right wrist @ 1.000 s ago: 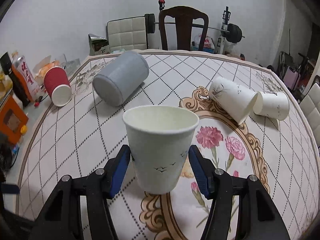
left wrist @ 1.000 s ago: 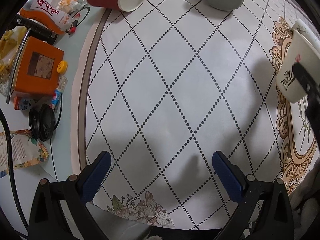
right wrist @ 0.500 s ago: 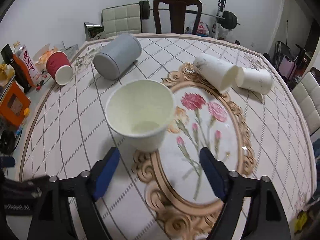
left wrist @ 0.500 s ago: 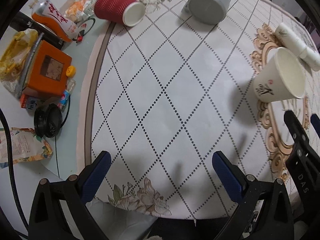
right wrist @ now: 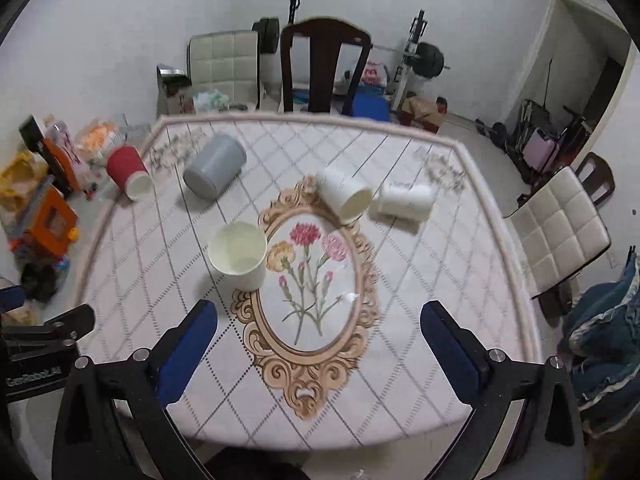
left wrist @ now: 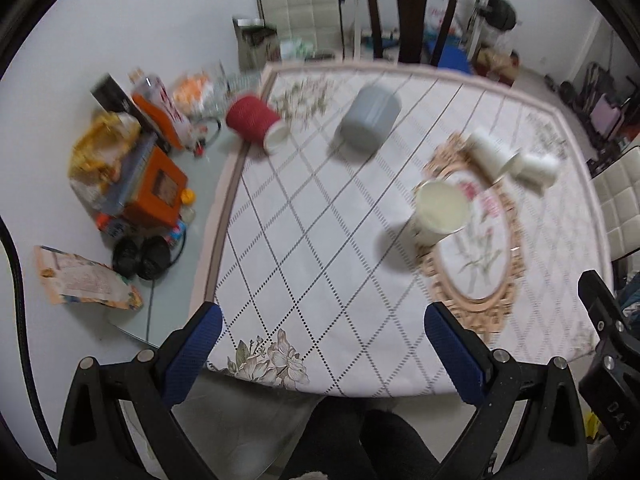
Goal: Flip cup upright
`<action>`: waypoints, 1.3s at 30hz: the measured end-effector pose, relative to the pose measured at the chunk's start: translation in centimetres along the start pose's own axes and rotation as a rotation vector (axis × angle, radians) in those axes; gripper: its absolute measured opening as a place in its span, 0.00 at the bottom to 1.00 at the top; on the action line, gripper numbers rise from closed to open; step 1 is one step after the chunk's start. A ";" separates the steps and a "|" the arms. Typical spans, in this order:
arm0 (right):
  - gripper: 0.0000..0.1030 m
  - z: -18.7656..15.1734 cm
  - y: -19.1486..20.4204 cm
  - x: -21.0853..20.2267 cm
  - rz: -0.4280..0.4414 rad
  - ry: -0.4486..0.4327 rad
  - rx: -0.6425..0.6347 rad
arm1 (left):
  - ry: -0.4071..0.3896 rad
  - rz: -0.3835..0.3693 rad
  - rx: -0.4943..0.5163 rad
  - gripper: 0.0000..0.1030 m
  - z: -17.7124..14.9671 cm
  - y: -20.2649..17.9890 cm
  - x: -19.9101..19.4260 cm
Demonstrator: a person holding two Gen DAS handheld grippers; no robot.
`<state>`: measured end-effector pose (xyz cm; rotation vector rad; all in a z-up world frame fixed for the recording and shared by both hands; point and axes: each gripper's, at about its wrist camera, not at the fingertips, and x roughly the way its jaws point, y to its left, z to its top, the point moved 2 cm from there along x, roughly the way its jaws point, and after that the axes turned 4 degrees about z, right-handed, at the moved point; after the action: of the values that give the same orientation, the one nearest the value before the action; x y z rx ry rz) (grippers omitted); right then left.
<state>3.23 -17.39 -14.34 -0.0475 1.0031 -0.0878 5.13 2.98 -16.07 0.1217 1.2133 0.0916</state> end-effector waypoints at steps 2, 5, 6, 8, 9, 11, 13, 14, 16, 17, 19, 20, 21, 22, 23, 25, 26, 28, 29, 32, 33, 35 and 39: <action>1.00 0.7 -0.8 -3.0 0.010 -0.015 0.004 | -0.032 -0.013 -0.002 1.00 -0.2 -0.2 -2.8; 1.00 1.4 -2.2 -7.2 0.024 -0.025 0.028 | -0.072 -0.031 0.002 1.00 -0.6 -0.5 -6.4; 1.00 1.5 -2.5 -8.2 0.028 -0.028 0.031 | -0.083 -0.034 0.001 1.00 -0.8 -0.6 -7.4; 1.00 1.7 -3.3 -10.6 0.032 -0.043 0.039 | -0.104 -0.039 -0.002 1.00 -1.1 -0.8 -9.2; 1.00 1.8 -3.6 -11.5 0.034 -0.051 0.042 | -0.108 -0.035 -0.004 1.00 -1.3 -0.8 -9.9; 1.00 1.8 -4.1 -13.2 0.037 -0.062 0.045 | -0.121 -0.033 -0.008 1.00 -1.5 -0.8 -11.3; 1.00 1.7 -4.4 -14.7 0.036 -0.067 0.041 | -0.139 -0.031 -0.014 1.00 -1.8 -0.7 -12.6; 1.00 1.6 -4.6 -15.4 0.042 -0.070 0.042 | -0.145 -0.030 -0.016 1.00 -1.9 -0.6 -13.0; 1.00 1.6 -4.8 -16.5 0.050 -0.073 0.039 | -0.153 -0.024 -0.017 1.00 -2.1 -0.6 -13.9; 1.00 1.6 -4.9 -17.1 0.052 -0.074 0.037 | -0.156 -0.022 -0.018 1.00 -2.2 -0.6 -14.3; 1.00 1.6 -5.0 -18.0 0.055 -0.080 0.032 | -0.161 -0.020 -0.021 1.00 -2.5 -0.6 -15.0; 1.00 1.6 -5.1 -18.4 0.056 -0.081 0.031 | -0.165 -0.020 -0.022 1.00 -2.5 -0.6 -15.3; 1.00 1.5 -5.1 -18.8 0.058 -0.083 0.030 | -0.169 -0.018 -0.024 1.00 -2.6 -0.6 -15.6; 1.00 1.5 -5.2 -19.1 0.059 -0.085 0.029 | -0.172 -0.016 -0.027 1.00 -2.7 -0.6 -15.9; 1.00 1.5 -5.2 -19.4 0.059 -0.085 0.028 | -0.174 -0.016 -0.031 1.00 -2.8 -0.5 -16.1; 1.00 1.4 -5.3 -19.8 0.064 -0.086 0.026 | -0.178 -0.015 -0.041 1.00 -3.0 -0.4 -16.6; 1.00 1.4 -5.4 -20.1 0.064 -0.088 0.024 | -0.180 -0.017 -0.045 1.00 -3.1 -0.4 -16.8; 1.00 1.3 -5.4 -20.5 0.066 -0.091 0.020 | -0.186 -0.014 -0.050 1.00 -3.2 -0.4 -17.1; 1.00 1.3 -5.5 -20.7 0.064 -0.094 0.018 | -0.189 -0.014 -0.052 1.00 -3.3 -0.4 -17.3; 1.00 1.4 -5.6 -20.8 0.070 -0.098 0.020 | -0.194 -0.015 -0.059 1.00 -3.5 -0.4 -17.7; 1.00 1.4 -5.7 -20.9 0.068 -0.100 0.020 | -0.195 -0.016 -0.061 1.00 -3.6 -0.4 -17.8; 1.00 1.4 -5.8 -21.0 0.074 -0.100 0.020 | -0.197 -0.014 -0.061 1.00 -3.6 -0.4 -17.8; 1.00 1.4 -5.8 -21.0 0.078 -0.099 0.018 | -0.196 -0.017 -0.061 1.00 -3.7 -0.4 -17.9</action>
<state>-7.09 -21.19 4.54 0.0037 0.9039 -0.0231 -4.55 0.32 -0.81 0.0653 1.0150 0.0994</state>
